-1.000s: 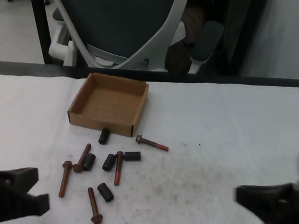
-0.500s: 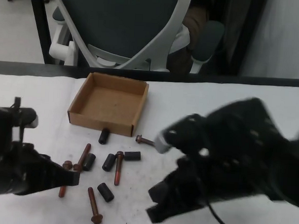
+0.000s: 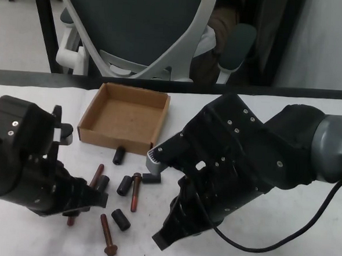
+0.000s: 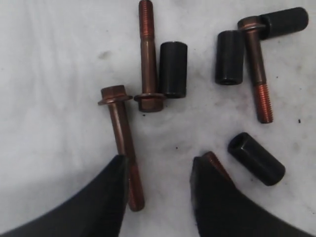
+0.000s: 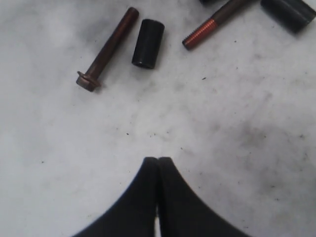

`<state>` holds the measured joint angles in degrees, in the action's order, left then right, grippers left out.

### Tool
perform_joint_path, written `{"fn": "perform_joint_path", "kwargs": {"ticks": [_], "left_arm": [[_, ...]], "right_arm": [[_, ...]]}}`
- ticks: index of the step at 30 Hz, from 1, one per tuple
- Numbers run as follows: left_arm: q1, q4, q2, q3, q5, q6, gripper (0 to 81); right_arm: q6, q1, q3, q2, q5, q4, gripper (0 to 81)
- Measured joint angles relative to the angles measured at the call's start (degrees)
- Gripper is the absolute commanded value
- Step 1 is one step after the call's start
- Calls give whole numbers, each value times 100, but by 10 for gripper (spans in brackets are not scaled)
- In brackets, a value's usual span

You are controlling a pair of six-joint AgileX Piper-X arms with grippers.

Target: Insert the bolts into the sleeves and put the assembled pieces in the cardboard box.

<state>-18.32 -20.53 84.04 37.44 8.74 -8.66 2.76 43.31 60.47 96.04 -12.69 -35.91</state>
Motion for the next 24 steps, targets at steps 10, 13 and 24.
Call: {"fn": "perform_joint_path", "kwargs": {"ticks": [10, 13, 24], "left_arm": [[0, 231, 740, 244, -301, 11, 424], [0, 312, 935, 416, -357, 48, 424], [0, 364, 1234, 682, -464, 124, 71]], "right_arm": [[288, 0, 10, 0, 9, -149, 3], [320, 0, 10, 0, 9, -150, 3], [405, 0, 15, 0, -2, -161, 3]]}}
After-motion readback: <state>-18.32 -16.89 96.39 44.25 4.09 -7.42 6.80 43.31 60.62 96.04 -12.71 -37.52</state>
